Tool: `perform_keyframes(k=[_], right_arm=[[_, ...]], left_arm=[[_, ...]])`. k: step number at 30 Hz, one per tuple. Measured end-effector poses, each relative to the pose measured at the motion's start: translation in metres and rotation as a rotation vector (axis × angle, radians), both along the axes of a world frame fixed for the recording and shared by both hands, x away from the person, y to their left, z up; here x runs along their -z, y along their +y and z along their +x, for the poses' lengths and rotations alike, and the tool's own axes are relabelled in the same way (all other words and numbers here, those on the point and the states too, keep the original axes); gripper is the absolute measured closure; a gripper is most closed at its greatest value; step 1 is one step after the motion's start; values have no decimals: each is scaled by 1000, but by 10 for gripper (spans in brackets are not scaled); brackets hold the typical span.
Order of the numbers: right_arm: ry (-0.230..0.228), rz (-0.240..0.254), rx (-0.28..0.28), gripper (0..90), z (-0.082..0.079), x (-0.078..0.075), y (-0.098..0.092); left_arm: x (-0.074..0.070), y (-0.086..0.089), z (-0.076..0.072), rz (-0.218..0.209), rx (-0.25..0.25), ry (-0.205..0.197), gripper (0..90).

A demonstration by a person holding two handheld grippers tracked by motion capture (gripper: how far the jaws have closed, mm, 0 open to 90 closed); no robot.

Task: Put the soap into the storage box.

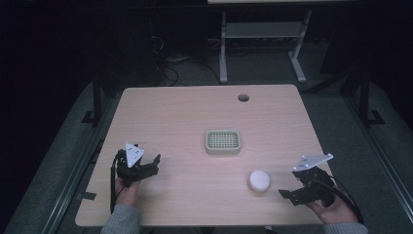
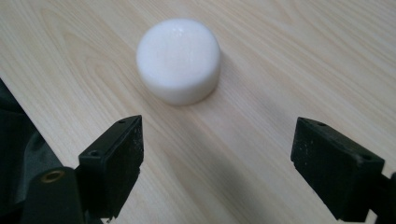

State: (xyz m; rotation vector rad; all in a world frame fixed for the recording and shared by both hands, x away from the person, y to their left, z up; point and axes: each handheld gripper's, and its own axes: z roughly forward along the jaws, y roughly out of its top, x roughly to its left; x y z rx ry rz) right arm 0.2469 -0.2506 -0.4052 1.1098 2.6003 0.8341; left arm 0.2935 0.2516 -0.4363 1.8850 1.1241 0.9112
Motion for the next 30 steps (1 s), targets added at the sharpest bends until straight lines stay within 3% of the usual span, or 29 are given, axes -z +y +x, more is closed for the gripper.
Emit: perform_keyframes(k=[5,30], right_arm=[[7,-27,-49,164,8,-7,14],[83,-133,-174,163,38,-11,63]], left_arm=[[0,1,0,-5,-1,-1,148],[-1,3,0,-12,-10,-6,148]])
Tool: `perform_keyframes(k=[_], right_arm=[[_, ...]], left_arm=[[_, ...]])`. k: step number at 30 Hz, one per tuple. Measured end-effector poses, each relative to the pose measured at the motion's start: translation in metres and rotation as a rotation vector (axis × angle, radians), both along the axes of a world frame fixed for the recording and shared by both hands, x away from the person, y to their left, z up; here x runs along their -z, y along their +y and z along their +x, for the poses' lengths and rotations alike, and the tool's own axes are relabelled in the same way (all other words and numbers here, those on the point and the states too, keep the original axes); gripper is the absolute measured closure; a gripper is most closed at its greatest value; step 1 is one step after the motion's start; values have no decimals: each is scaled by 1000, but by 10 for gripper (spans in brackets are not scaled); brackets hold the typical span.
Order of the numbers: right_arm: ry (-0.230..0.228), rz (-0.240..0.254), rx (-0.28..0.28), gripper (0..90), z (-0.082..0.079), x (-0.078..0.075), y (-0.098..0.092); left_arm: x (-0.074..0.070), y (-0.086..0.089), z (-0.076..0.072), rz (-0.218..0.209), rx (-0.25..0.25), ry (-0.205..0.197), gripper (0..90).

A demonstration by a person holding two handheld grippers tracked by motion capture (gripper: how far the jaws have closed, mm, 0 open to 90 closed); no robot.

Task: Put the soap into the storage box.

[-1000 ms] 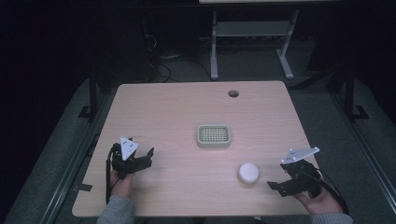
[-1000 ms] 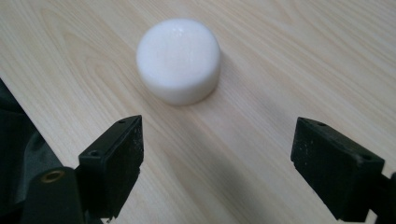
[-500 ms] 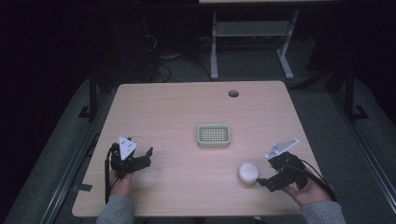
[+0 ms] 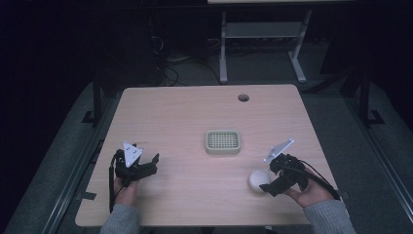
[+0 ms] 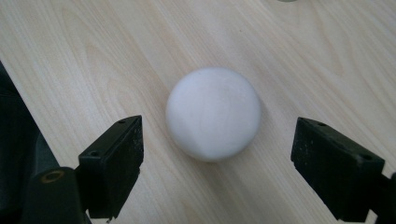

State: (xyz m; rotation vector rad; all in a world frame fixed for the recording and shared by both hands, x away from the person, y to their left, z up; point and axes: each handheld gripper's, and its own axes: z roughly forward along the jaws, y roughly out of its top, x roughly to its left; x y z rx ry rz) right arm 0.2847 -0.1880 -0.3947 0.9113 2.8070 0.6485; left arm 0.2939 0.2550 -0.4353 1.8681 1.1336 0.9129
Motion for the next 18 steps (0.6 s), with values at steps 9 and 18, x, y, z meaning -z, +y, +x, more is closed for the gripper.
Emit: perform_keyframes(k=[9,18], right_arm=[[28,-26,-26,163,9,7,11],[54,-57,-39,162,15,14,17]], left_arm=[[0,1,0,2,-1,-3,148],[0,0,0,-2,-1,1,148]])
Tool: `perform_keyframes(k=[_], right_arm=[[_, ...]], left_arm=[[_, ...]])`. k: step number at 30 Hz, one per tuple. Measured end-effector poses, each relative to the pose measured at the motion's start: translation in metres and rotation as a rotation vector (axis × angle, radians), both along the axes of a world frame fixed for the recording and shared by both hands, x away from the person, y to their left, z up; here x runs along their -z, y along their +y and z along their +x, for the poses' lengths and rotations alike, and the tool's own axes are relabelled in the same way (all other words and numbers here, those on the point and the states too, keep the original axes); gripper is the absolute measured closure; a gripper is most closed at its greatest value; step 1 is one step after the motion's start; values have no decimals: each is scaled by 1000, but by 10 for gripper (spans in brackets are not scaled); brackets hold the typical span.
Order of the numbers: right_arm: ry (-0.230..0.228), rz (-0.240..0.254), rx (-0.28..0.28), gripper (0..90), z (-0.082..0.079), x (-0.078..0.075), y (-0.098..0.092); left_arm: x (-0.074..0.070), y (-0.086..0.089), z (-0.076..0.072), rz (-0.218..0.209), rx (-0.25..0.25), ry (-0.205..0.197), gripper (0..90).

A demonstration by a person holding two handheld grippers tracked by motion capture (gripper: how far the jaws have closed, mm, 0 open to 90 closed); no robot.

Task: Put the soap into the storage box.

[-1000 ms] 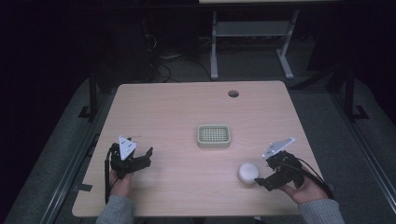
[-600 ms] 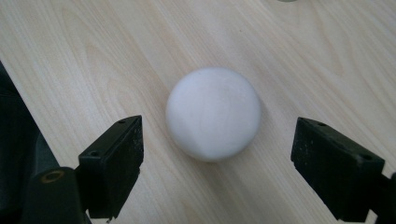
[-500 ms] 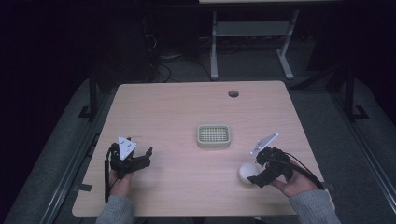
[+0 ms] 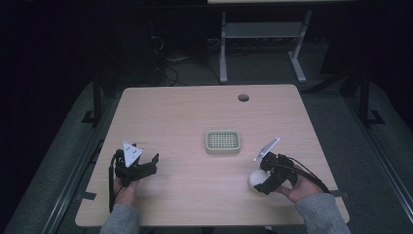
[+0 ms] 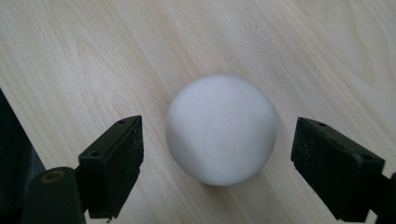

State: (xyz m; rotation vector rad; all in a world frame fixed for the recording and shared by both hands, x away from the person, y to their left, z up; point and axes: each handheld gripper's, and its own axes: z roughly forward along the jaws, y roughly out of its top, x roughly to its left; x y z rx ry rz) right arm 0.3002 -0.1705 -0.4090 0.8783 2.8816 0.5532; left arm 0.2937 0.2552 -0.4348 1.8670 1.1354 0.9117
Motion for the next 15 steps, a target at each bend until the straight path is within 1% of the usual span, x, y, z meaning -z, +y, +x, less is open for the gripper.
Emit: perform_keyframes(k=[4,6,8,12,15], right_arm=[[12,-11,-6,160,3,3,3],[24,-15,-8,157,3,5,5],[27,-30,-13,153,5,8,7],[46,-37,-9,152,7,11,10],[53,-58,-14,150,8,15,12]], left_arm=[[0,0,0,5,2,-2,148],[0,0,0,1,1,-1,148],[0,0,0,0,2,-1,148],[0,0,0,2,2,-1,148],[0,0,0,1,3,-1,148]])
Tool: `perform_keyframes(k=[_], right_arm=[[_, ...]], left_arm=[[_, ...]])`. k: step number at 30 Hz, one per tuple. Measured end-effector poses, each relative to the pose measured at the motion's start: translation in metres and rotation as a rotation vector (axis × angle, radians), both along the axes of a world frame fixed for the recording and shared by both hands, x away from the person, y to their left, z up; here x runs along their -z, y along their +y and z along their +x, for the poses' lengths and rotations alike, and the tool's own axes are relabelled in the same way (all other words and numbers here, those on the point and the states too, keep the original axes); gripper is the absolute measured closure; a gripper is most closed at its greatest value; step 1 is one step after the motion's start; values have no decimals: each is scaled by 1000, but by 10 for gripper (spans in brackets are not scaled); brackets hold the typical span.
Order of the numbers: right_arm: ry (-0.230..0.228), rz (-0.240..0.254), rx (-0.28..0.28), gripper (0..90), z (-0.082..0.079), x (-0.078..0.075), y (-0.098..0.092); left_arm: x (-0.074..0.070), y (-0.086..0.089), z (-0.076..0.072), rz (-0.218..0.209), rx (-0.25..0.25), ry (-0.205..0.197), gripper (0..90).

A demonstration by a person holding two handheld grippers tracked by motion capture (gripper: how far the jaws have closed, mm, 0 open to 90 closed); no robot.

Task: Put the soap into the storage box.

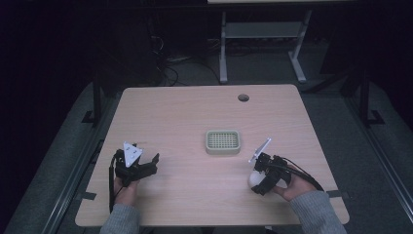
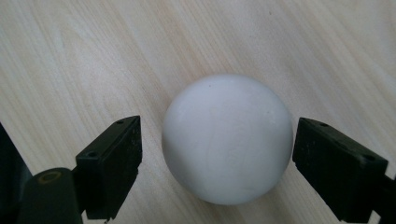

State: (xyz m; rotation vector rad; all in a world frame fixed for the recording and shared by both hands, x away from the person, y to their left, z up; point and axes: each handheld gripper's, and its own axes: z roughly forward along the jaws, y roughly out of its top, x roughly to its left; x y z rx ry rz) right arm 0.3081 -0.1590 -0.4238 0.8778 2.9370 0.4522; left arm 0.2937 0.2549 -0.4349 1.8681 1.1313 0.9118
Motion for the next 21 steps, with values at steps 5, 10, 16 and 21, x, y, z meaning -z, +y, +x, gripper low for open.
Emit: perform_keyframes(k=[5,10,16,21], right_arm=[[12,-14,-1,149,2,5,2],[17,-34,2,149,2,9,3],[24,-51,-1,151,3,13,5],[31,-65,-4,154,4,16,7]], left_arm=[[0,0,0,2,3,1,148],[0,0,0,9,6,-1,148],[0,-1,0,4,3,0,148],[0,-1,0,2,3,1,148]])
